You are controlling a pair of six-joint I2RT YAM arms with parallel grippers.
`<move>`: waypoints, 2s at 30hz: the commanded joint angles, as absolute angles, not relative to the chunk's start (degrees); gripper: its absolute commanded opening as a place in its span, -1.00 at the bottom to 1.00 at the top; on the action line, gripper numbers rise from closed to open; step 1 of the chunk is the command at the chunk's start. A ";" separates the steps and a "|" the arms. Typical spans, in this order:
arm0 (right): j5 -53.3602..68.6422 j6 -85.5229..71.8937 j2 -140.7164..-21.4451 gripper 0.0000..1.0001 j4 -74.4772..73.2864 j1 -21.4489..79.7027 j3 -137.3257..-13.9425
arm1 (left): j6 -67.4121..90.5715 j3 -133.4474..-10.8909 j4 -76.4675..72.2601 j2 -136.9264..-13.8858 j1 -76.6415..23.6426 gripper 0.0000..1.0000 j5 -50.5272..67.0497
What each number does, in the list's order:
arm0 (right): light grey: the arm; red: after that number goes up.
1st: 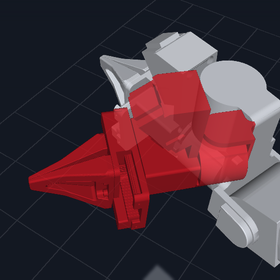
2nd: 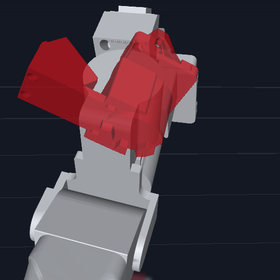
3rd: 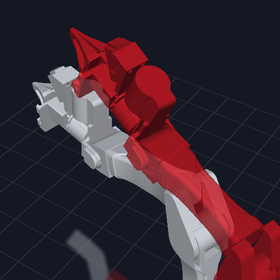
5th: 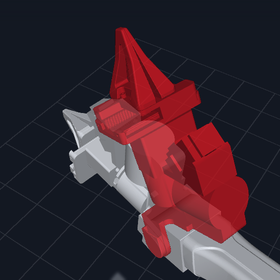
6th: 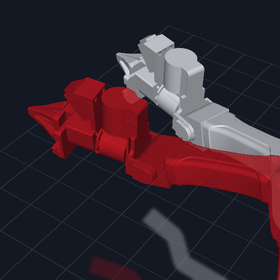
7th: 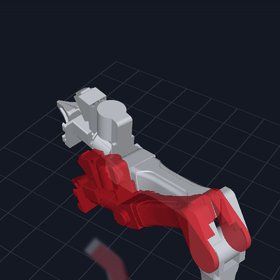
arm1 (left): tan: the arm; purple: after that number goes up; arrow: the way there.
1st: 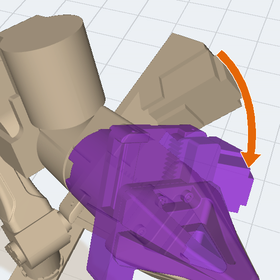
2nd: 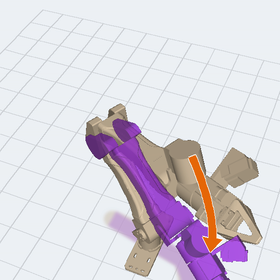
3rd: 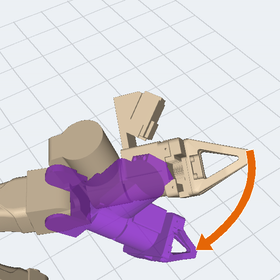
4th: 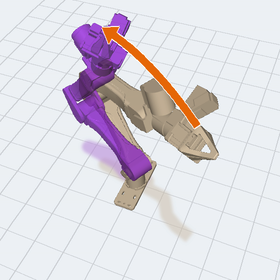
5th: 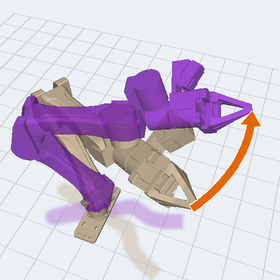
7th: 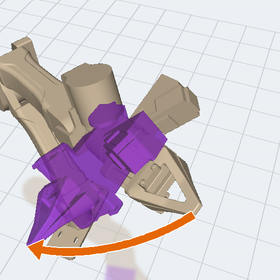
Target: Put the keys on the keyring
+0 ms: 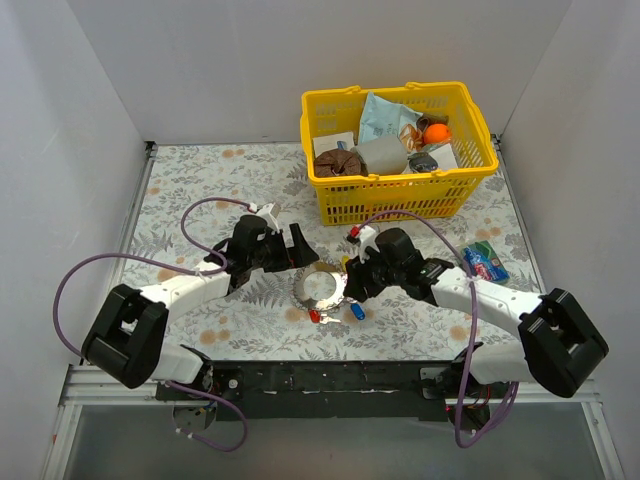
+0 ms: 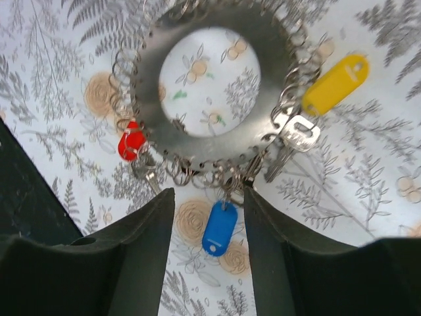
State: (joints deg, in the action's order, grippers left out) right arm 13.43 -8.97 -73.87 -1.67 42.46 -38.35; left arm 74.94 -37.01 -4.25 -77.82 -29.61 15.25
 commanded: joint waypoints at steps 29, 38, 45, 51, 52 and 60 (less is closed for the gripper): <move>14.68 -11.25 -86.75 -0.91 3.43 48.43 -42.36 | 76.90 -39.55 -3.08 -78.40 -30.15 0.96 18.81; 8.28 -6.86 -86.31 -0.97 0.09 48.34 -49.65 | 77.70 -38.85 -2.46 -77.25 -30.32 0.96 16.61; -3.07 -9.22 -86.49 -0.29 -4.92 48.34 -51.94 | 77.08 -38.85 -2.29 -77.17 -30.59 0.96 16.35; -4.75 -11.16 -82.36 -0.01 -4.04 48.34 -48.88 | 74.89 -40.51 -1.59 -78.31 -30.59 0.96 15.47; -4.75 -11.77 -81.48 0.01 -3.87 48.34 -48.43 | 74.45 -41.04 -1.41 -79.18 -30.59 0.96 15.21; -3.08 -15.82 -79.01 0.04 -2.73 47.64 -45.00 | 68.21 -49.39 -0.35 -89.63 -30.50 0.44 12.93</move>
State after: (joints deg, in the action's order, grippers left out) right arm -3.38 -12.82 -80.53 -4.34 48.10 -46.44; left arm 72.58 -44.51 -1.10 -84.71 -30.24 15.40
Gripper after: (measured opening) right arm 0.516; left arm 0.812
